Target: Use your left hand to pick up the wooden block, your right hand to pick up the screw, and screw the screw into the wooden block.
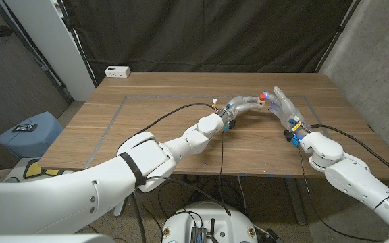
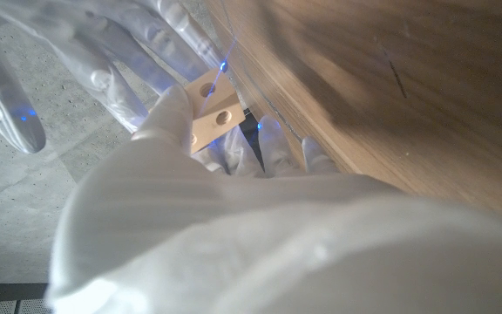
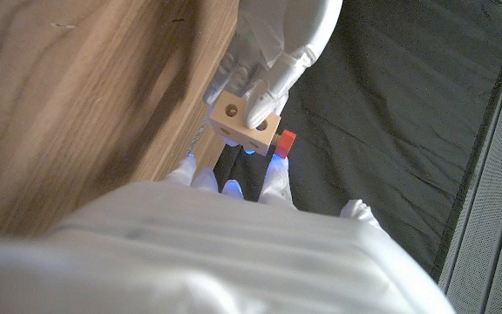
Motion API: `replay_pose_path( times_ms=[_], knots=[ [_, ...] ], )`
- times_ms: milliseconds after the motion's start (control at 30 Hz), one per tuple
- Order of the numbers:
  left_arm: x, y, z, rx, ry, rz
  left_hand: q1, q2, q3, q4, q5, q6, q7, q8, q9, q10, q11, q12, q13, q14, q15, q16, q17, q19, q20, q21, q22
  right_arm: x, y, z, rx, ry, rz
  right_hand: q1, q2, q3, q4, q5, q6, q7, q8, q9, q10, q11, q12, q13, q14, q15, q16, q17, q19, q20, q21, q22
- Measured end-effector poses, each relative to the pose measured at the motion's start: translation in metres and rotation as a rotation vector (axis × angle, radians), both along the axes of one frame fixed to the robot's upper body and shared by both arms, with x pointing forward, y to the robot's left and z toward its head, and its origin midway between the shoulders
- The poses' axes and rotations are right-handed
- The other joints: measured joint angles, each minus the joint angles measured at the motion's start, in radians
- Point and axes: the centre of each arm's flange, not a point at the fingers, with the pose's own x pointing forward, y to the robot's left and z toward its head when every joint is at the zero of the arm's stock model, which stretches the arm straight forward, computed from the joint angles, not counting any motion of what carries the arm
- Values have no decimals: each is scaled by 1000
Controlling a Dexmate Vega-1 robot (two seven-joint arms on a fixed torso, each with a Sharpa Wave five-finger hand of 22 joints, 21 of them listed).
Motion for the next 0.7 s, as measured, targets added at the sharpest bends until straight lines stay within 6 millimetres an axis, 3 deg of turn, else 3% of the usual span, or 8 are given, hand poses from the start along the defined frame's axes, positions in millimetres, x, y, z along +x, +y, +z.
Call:
replay_pose_path(
  times_ms=[700],
  knots=[
    [1,1,-4,-27,31,-8,9,-3,-3,5,4,-4,4,4,-1,0,0,4,0,0,0,0,0,0,0,0,0,-5,5,-4,7,2,5,0,0,0,0,4,0,0,0,0,0,0,0,0,0,0,0,0,0,0,0,0]
  ],
)
